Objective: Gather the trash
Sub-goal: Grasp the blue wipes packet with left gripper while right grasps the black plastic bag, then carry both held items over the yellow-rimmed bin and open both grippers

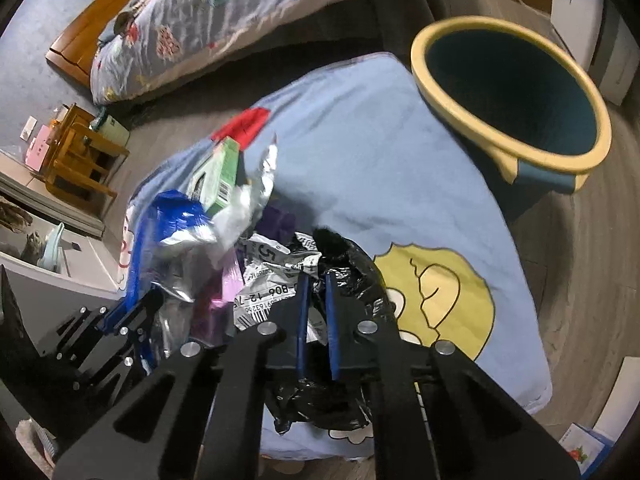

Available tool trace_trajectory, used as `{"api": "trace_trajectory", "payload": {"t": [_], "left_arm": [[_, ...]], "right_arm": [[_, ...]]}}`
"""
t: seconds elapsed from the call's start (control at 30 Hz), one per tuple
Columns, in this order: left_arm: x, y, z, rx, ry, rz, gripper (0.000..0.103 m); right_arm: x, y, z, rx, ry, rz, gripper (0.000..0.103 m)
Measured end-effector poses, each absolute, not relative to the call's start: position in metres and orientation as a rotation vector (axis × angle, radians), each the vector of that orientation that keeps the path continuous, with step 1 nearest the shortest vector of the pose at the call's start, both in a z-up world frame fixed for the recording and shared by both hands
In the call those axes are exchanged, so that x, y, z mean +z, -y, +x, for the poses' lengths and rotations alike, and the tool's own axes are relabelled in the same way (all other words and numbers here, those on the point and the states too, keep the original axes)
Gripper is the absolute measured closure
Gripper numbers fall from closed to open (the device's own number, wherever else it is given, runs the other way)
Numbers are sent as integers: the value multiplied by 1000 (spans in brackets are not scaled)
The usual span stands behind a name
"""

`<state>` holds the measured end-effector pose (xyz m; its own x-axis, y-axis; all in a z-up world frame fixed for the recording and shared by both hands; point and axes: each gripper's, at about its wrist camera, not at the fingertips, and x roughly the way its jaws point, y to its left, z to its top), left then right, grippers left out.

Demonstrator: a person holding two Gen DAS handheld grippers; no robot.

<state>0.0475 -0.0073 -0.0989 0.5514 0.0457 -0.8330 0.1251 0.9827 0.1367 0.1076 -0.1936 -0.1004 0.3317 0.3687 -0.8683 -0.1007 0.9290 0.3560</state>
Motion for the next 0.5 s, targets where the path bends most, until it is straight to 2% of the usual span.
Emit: {"api": "trace_trajectory", "payload": {"t": [0.5], "left_arm": [[-30,2,44,-41,-790,129,90]], "right_arm": [[-12,229,120,267,-941,277,96]]}}
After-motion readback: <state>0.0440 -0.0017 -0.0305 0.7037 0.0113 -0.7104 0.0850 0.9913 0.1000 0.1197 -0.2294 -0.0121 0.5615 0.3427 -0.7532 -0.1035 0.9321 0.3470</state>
